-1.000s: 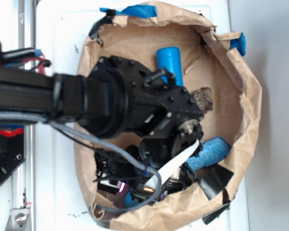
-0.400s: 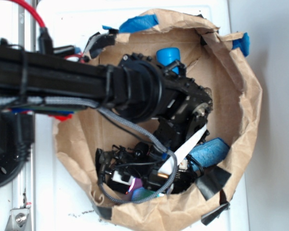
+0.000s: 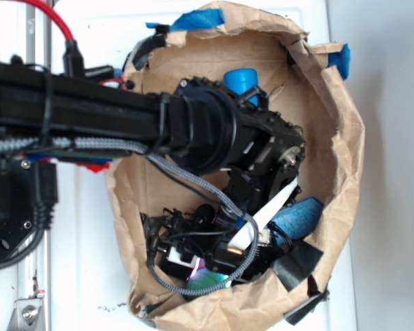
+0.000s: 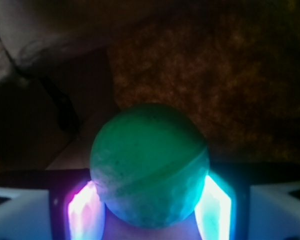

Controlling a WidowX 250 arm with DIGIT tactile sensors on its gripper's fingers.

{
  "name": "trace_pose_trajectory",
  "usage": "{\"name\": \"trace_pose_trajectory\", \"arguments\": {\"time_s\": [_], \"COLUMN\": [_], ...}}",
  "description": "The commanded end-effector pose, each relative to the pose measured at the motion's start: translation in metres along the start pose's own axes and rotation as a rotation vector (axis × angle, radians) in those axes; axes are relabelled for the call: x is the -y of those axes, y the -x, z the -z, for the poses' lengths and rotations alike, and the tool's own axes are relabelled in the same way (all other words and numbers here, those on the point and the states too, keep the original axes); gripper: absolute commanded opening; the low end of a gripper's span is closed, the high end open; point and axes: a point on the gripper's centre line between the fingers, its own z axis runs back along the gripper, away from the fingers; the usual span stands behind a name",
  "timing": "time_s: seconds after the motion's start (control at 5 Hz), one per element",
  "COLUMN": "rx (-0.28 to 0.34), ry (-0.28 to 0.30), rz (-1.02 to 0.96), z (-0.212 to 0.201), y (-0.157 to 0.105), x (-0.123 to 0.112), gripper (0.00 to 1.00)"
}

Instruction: Grab the green ball.

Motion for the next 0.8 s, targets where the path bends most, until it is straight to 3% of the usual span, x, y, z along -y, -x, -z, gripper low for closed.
{"name": "trace_pose_trajectory", "arguments": {"time_s": [0.0,0.4,0.6], "rx": [-0.104,-0.201,-0.218], "ry": [-0.108,-0.259,-0.311], "rz": [-0.118,-0.630,-0.896], "z": [-0.043,-0.079,-0.083], "y": [-0.018,-0.023,-0.025], "x": [0.012,0.031,0.040], "gripper": [0.00,0.00,0.00]}}
